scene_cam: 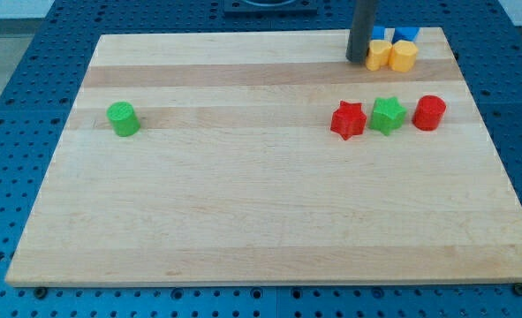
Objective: Slide the red star along with green star to the red circle
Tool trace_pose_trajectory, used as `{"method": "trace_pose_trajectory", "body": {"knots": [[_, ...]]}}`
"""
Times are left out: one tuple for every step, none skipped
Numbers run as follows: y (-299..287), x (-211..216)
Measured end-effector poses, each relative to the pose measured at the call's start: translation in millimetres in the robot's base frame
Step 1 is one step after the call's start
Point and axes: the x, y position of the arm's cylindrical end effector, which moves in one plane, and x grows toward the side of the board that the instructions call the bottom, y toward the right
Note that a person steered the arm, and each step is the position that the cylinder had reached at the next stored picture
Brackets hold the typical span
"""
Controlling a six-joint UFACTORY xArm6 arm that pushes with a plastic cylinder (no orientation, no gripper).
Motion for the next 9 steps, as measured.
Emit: {"method": "trace_pose_trajectory", "body": {"knots": [[0, 0], [-10, 2], [-36, 13], [-58, 38], [-77, 71], [-93, 101], [-92, 122], [-75, 146], [-53, 153]]}}
